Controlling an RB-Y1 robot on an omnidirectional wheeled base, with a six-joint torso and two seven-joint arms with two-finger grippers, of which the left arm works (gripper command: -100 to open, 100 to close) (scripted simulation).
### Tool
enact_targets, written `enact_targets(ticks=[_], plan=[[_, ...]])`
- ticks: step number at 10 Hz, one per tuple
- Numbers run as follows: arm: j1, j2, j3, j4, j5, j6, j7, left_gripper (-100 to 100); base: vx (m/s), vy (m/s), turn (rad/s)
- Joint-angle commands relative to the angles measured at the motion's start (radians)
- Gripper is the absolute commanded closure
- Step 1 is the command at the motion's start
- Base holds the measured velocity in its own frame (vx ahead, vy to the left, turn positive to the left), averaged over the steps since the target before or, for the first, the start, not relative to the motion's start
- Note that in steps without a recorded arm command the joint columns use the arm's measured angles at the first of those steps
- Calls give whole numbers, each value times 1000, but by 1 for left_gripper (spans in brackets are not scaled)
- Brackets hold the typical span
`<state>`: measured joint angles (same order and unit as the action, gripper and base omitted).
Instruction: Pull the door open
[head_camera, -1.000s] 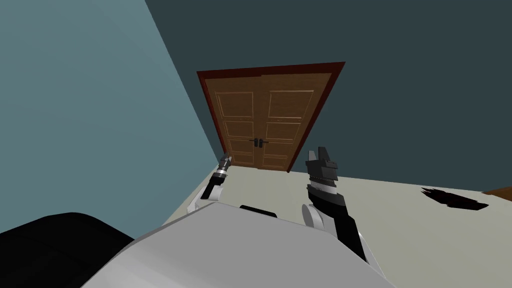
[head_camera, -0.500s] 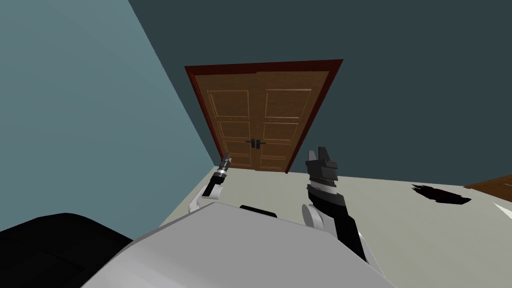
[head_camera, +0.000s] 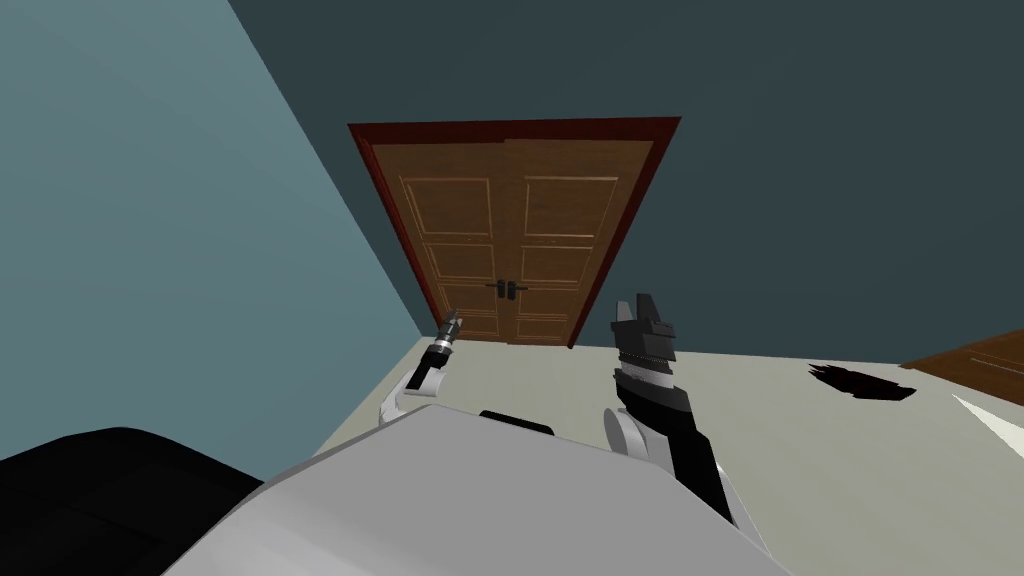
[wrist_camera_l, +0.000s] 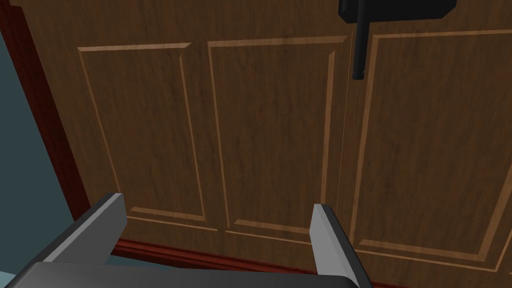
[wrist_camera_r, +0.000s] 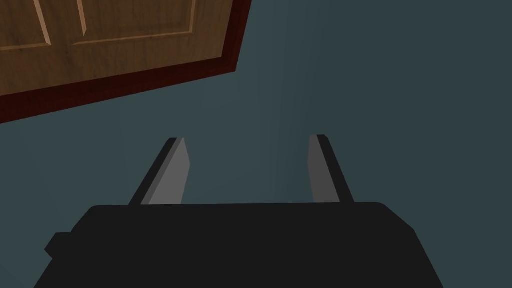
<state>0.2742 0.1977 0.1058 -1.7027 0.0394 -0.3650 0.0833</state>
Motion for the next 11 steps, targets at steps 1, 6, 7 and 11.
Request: enact_targets(ticks=[1, 6, 7, 11], plan=[[-13, 11, 6, 31, 7, 0, 9, -100, 102, -17, -65], [-58, 43, 23, 139, 31, 3, 37, -100, 115, -35, -59], [-65, 48, 26, 157, 34, 3, 41, -100, 160, -27, -65], [-107, 78, 43, 258, 56, 6, 67, -100, 154, -36, -77]])
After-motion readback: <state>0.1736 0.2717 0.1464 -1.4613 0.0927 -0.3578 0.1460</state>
